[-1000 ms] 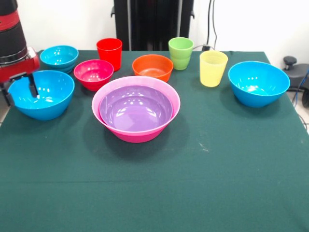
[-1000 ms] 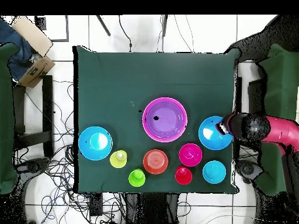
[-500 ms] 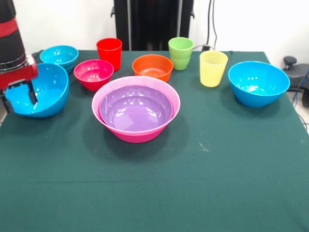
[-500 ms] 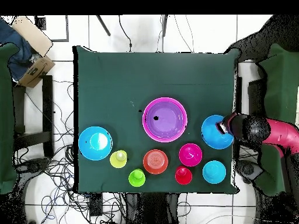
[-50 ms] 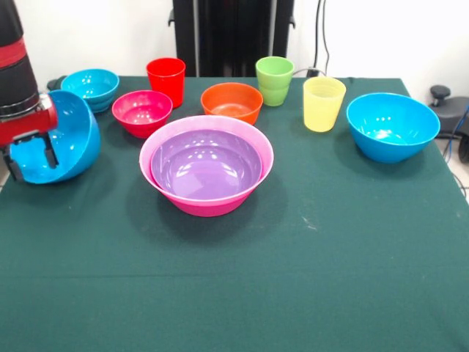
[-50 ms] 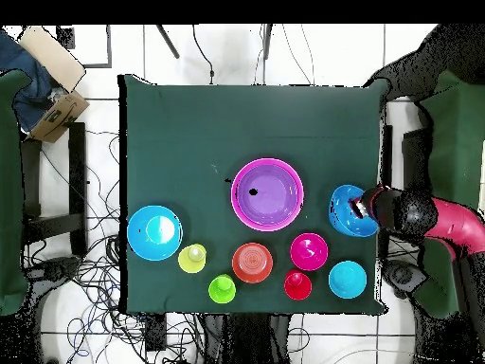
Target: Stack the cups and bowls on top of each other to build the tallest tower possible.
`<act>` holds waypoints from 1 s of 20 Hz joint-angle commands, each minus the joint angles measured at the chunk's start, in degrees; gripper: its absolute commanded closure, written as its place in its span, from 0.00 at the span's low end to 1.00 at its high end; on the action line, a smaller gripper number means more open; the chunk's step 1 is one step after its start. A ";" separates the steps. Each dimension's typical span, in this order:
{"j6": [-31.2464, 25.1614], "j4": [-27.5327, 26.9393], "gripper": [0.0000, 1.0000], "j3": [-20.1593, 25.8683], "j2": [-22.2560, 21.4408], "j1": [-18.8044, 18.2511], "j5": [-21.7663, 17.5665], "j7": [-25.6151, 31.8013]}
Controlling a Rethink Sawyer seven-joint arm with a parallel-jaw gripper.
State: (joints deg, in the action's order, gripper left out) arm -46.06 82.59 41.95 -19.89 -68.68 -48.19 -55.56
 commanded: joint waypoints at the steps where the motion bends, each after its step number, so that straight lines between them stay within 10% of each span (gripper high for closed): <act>1: -0.40 -0.67 0.00 -2.26 0.54 2.01 -1.91 8.03; 20: -13.10 1.13 0.00 -1.68 -14.33 6.56 4.37 7.10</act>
State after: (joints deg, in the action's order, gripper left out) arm -50.19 82.88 41.93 -28.46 -66.70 -45.06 -55.56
